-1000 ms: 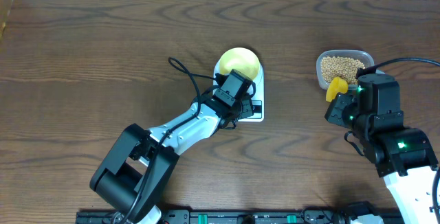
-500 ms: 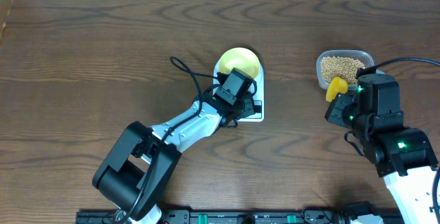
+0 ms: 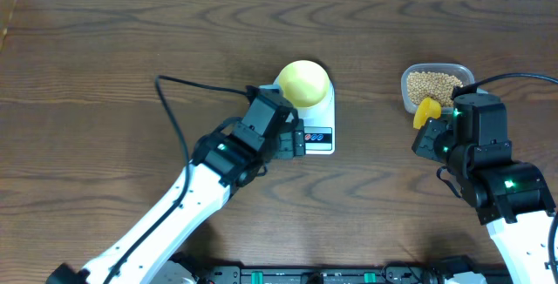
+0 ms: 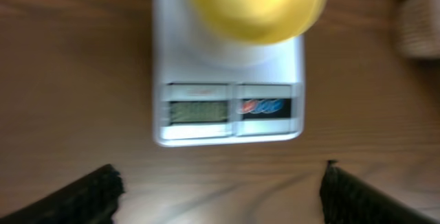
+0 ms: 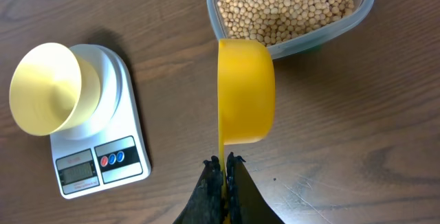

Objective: Scoop item into bowl and weigh 50g on scale
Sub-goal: 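Withdraw the left gripper to the left of the scale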

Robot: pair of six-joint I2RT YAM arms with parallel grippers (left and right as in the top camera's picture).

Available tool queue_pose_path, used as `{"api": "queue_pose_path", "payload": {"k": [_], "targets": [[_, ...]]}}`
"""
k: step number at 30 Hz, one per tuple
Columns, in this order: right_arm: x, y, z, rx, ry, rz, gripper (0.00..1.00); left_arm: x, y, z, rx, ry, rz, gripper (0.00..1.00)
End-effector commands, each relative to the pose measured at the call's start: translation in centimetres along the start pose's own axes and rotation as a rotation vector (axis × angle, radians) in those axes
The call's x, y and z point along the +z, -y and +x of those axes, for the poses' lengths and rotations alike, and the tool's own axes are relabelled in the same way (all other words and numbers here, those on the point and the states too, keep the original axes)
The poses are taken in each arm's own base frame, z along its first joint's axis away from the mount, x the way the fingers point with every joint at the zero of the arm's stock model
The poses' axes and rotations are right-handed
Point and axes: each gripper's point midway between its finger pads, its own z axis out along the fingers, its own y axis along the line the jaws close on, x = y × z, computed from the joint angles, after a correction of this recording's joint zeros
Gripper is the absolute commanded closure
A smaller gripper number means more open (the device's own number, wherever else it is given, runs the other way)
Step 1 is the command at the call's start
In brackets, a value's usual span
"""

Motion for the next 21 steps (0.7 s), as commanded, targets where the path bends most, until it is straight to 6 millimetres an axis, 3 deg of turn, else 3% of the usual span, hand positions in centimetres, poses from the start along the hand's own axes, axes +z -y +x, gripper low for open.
{"api": "queue_pose_path", "payload": {"k": [1, 3, 6, 8, 11, 13, 16, 17, 19, 21], "targets": [[-0.5, 0.0, -0.9, -0.011, 0.028, 0.003, 0.99, -1.8, -3.5, -0.3, 0.069, 0.042, -0.176, 0.02], [-0.5, 0.0, -0.8, -0.011, 0.026, 0.005, 0.99, -1.7, -3.5, -0.3, 0.198, 0.029, -0.178, 0.02], [-0.5, 0.2, -0.6, -0.012, 0.018, 0.010, 0.99, -2.0, -2.9, 0.7, 0.552, -0.054, -0.109, 0.02], [-0.5, 0.2, -0.5, -0.013, 0.013, 0.013, 0.99, -3.5, -3.6, 0.7, 0.671, -0.122, -0.089, 0.02], [-0.5, 0.2, -0.5, -0.012, 0.013, 0.012, 0.99, -6.3, -4.7, -0.9, 0.695, -0.154, -0.076, 0.02], [-0.5, 0.2, -0.5, -0.012, 0.013, 0.012, 0.99, -8.4, -3.9, -1.5, 0.768, -0.156, 0.068, 0.02], [-0.5, 0.3, -0.4, -0.012, 0.008, 0.014, 0.99, -9.0, -4.9, -3.0, 0.731, -0.116, 0.068, 0.02], [-0.5, 0.3, -0.3, -0.012, 0.005, 0.016, 0.99, -9.0, -6.2, -3.1, 0.704, -0.132, 0.026, 0.02], [-0.5, 0.3, -0.3, -0.012, 0.003, 0.017, 0.99, -9.2, -6.7, -2.7, 0.653, -0.156, 0.023, 0.02], [-0.5, 0.4, -0.2, -0.013, 0.002, 0.018, 0.99, -9.2, -6.3, -2.4, 0.767, -0.156, 0.060, 0.02]]}}
